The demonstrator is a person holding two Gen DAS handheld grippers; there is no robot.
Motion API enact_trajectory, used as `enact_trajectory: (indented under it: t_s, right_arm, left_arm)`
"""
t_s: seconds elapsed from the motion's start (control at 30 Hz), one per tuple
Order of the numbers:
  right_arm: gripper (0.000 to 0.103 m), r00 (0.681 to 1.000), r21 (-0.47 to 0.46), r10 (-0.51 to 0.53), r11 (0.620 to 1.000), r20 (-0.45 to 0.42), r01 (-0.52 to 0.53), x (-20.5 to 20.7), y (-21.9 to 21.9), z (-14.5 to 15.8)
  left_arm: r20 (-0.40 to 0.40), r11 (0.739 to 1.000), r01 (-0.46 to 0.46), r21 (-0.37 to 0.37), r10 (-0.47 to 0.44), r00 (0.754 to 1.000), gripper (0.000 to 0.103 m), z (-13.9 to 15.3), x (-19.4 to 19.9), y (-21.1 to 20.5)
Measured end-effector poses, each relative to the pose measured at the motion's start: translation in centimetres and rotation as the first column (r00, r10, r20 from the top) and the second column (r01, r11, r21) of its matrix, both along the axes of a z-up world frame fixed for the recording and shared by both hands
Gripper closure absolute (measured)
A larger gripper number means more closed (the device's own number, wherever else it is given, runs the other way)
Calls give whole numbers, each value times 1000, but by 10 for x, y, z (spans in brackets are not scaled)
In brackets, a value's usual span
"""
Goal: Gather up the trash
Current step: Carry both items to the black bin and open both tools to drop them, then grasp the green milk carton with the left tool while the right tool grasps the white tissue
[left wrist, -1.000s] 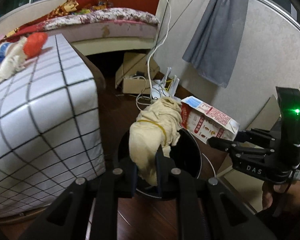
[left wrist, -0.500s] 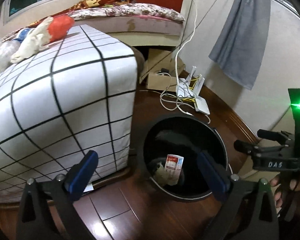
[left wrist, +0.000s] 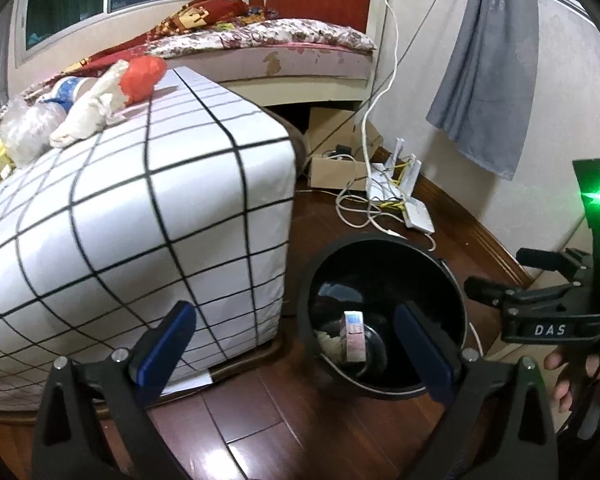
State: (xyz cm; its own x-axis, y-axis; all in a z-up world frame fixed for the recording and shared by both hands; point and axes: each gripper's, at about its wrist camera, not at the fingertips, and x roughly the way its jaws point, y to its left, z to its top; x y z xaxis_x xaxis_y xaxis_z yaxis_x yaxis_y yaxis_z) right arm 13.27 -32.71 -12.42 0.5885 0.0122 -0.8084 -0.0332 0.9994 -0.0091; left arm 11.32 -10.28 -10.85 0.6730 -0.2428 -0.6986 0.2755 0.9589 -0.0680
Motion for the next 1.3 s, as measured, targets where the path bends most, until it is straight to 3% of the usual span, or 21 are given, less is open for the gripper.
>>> enact_trajectory:
  t_s: [0.93,1.17,1.3]
  right_arm:
    - [1,988,0,94,996,125,-94,-1,59,46]
    - [1,967,2,138,990,214,-141,-2,88,68]
    - [1,946,-1,188,981,263,-195,-3,112,84]
  left_arm:
    - [105,990,-142,-9,142,984,2,45,-15,59]
    - [166,975,-223,-25,224,960,2,69,-20,99]
    - [220,951,-310,-13,305,927,2,84,-23,139]
